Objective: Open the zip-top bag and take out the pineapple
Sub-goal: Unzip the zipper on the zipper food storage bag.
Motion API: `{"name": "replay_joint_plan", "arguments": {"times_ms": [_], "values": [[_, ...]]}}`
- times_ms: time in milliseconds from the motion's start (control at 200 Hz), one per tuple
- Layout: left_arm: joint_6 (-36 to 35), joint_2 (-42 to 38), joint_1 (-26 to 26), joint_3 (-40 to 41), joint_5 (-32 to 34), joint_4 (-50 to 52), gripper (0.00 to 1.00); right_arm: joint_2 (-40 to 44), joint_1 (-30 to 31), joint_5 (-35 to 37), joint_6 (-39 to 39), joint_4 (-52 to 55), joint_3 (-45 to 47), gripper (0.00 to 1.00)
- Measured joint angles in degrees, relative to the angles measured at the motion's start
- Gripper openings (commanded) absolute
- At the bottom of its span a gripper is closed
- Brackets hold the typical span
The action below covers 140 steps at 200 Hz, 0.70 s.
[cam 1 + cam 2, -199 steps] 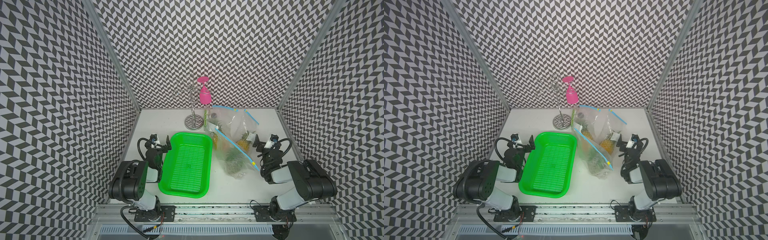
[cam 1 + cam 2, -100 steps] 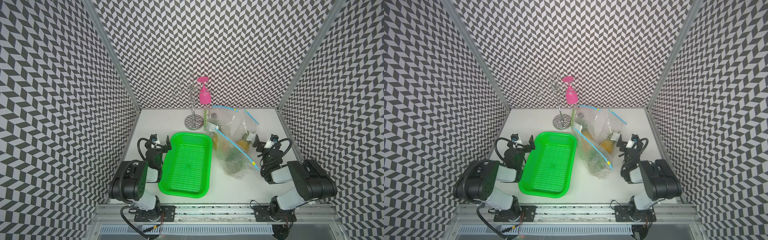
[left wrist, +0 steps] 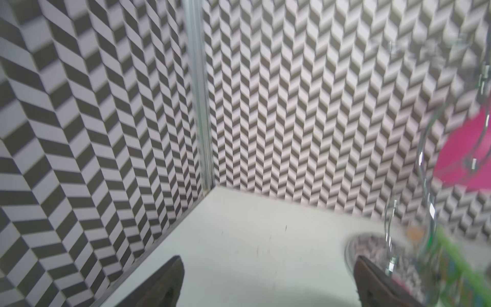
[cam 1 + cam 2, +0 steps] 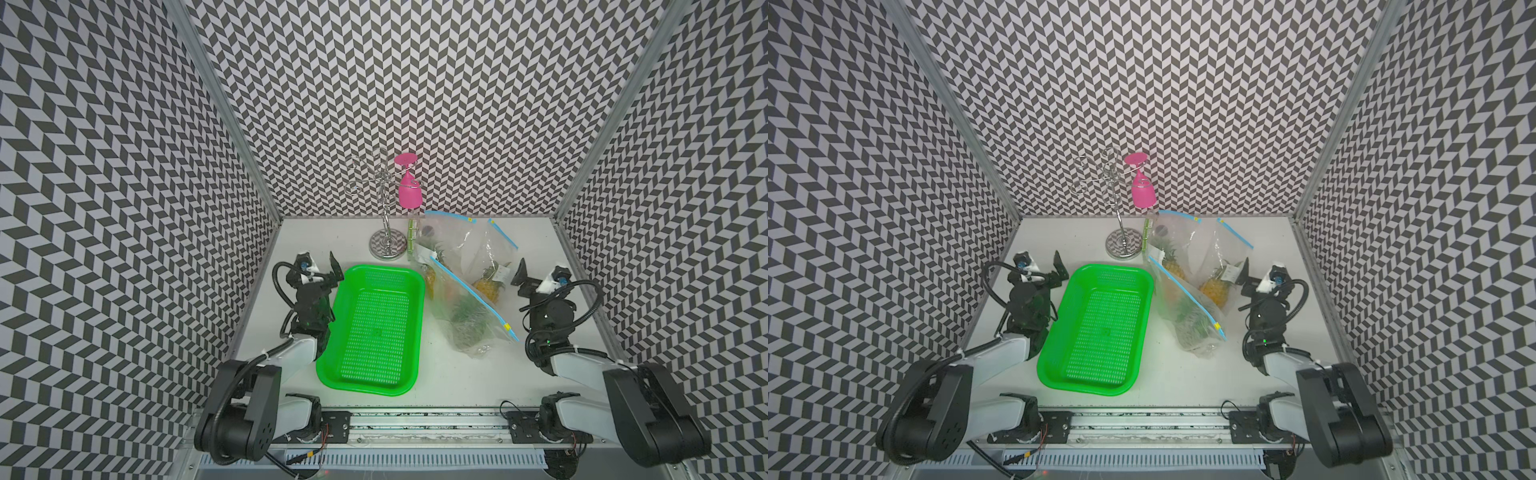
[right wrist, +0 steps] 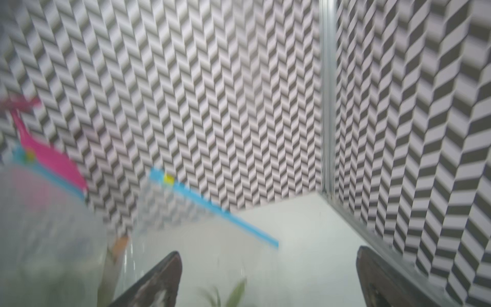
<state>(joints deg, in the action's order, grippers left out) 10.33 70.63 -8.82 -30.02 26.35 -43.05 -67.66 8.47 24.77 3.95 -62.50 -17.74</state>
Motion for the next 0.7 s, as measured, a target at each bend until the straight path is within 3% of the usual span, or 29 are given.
{"name": "replay_joint_plan", "arguments": {"times_ms": [55,105,145,180,245,310,376,551,631,701], "values": [[9.3,-0.5,1.1,-11.3,0.6,14.6,1.00,2.3,-0.4,2.7,6.9,9.2,-8.6,1.00],[18.1,-0.1,3.3,-20.7,-3.4,24.6,1.00,3.0,-1.2,3.6,14.6,22.0,-19.1,0.99],[24.1,-0.4,5.1,-25.5,-7.9,29.1,0.96,3.0,-1.9,2.6,19.9,29.8,-26.9,0.87],[29.0,-1.0,5.9,-27.7,-10.9,32.3,0.91,3.3,-2.4,0.2,22.2,33.7,-31.5,0.70],[37.2,-1.4,4.5,-31.1,-14.1,40.3,0.86,5.8,-2.6,-5.5,24.8,39.6,-36.9,0.64],[44.6,0.5,-2.4,-36.6,-16.2,51.1,0.75,8.8,-0.3,-8.9,26.2,46.6,-40.6,0.60],[50.7,3.8,-12.5,-43.2,-17.8,61.7,0.71,10.8,4.7,-12.1,26.1,55.4,-45.8,0.56],[64.0,10.8,-40.7,-60.4,-20.3,84.2,0.70,13.4,13.8,-21.4,23.0,78.4,-56.8,0.51],[67.8,13.5,-48.2,-67.1,-22.8,89.9,0.72,16.2,15.2,-25.4,21.4,87.9,-57.5,0.50],[70.3,16.1,-51.2,-71.9,-24.8,92.7,0.73,18.5,15.8,-28.1,20.0,95.2,-57.5,0.50]]}}
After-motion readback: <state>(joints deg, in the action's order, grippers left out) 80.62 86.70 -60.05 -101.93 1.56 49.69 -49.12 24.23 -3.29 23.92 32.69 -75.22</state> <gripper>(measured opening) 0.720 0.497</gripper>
